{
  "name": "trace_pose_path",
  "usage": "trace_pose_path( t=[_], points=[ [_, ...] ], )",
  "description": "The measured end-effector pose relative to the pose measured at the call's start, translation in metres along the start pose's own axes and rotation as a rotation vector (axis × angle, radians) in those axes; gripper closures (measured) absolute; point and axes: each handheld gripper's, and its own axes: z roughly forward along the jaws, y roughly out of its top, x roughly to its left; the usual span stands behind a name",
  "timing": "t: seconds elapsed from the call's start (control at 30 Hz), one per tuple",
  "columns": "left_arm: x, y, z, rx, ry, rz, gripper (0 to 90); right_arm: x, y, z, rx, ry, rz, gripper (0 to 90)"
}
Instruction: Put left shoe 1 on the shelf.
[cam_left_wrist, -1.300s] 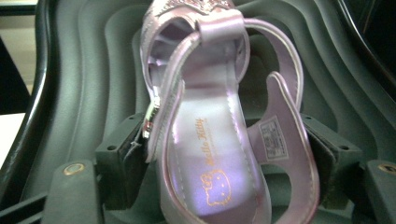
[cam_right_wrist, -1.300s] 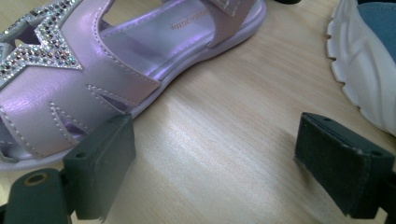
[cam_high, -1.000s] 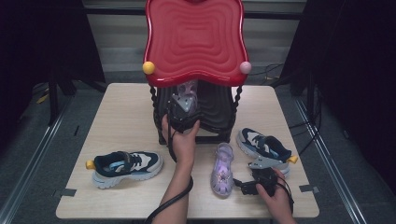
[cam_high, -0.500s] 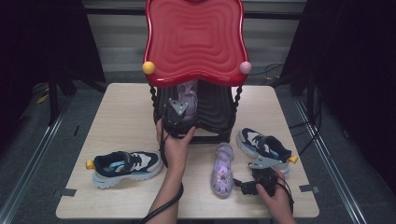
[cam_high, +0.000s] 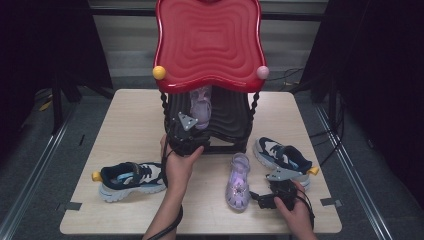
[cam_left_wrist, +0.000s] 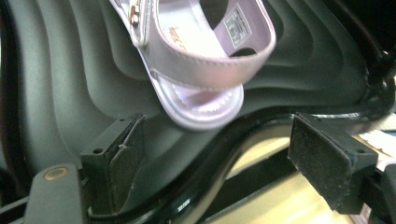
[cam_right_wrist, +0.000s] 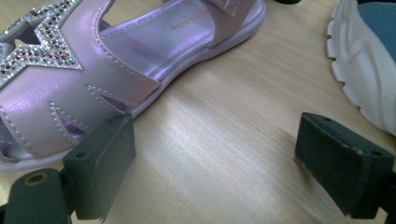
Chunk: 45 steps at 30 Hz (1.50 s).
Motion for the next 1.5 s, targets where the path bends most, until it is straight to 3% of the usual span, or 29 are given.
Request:
trace_pose_path(
  t=[0.27, 0.4, 0.73, 0.9, 1.23, 1.5],
  points=[
    [0.000, -0.011, -0.009, 0.027, -0.048, 0.026, 18.6, 0.000, 0.000, 0.000, 0.000, 0.000, 0.000, 11.6],
    [-0.001, -0.016, -0.014, 0.002, -0.077, 0.044, 17.9, 0.000, 0.000, 0.000, 0.000, 0.000, 0.000, 11.6],
    [-0.005, -0.022, -0.027, 0.012, -0.143, 0.088, 19.0, 0.000, 0.000, 0.000, 0.001, -0.001, -0.001, 11.6],
    [-0.007, -0.031, -0.030, 0.034, -0.186, 0.105, 19.0, 0.000, 0.000, 0.000, 0.002, -0.001, 0.000, 11.6],
    [-0.006, -0.052, -0.032, 0.079, -0.221, 0.116, 19.0, 0.000, 0.000, 0.000, 0.002, -0.001, -0.001, 11.6],
    [-0.012, -0.073, -0.030, 0.122, -0.264, 0.152, 19.8, 0.000, 0.000, 0.000, 0.002, -0.001, 0.000, 11.6]
  ],
)
